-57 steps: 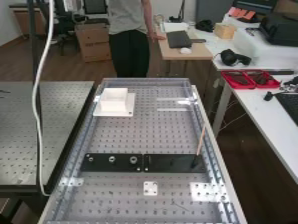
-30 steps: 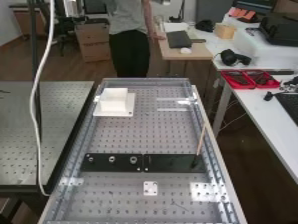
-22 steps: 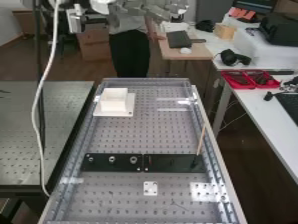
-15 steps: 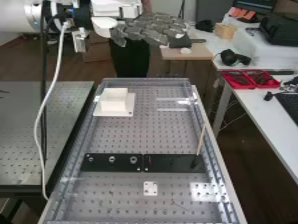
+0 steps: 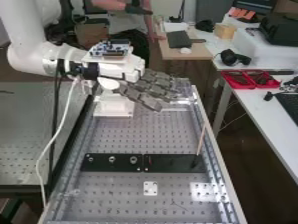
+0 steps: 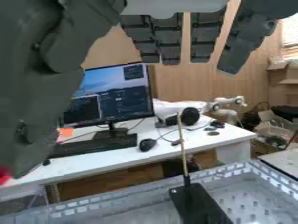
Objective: Grab the pcb board and place it in the clear container
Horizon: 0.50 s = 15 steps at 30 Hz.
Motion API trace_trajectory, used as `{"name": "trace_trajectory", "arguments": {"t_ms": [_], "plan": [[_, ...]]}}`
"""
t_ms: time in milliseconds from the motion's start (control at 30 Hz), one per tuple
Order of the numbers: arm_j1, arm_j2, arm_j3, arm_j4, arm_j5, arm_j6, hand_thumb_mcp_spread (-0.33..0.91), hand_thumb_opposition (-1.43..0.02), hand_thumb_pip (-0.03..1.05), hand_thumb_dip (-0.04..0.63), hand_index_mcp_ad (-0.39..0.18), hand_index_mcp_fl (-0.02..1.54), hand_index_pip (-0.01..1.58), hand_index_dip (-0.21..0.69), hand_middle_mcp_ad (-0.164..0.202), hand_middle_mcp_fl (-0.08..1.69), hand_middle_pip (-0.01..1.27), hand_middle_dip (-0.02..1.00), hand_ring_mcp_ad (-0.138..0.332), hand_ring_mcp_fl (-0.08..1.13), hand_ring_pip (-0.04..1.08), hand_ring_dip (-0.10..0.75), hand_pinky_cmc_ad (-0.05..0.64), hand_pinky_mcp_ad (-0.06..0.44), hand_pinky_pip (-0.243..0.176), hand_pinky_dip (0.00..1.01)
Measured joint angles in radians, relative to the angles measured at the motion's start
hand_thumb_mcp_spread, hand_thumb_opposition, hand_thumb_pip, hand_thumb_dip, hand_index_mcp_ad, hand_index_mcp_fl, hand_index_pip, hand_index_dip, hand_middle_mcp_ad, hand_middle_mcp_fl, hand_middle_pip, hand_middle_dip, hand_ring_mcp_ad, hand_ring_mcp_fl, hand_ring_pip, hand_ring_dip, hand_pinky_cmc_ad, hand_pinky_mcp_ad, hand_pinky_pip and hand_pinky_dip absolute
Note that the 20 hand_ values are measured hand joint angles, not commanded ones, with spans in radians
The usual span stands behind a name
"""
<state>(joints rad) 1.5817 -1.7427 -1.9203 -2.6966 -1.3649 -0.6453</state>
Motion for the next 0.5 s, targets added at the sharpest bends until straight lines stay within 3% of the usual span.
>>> {"name": "trace_trajectory", "arguments": {"t_ms": [300,500], "plan": [[-0.013,-0.075,-0.040,0.080,0.063,-0.007,0.29,-0.80,0.57,0.110,0.040,0.09,0.10,0.122,0.164,0.00,0.15,0.05,0.190,0.00,0.08,-0.002,0.340,0.246,-0.140,0.49],[-0.014,-0.127,-0.044,0.113,0.096,-0.021,0.31,-0.80,0.64,0.157,0.024,0.09,0.31,0.086,0.157,0.00,0.14,0.06,0.187,0.00,0.08,-0.002,0.340,0.227,-0.140,0.51]]}}
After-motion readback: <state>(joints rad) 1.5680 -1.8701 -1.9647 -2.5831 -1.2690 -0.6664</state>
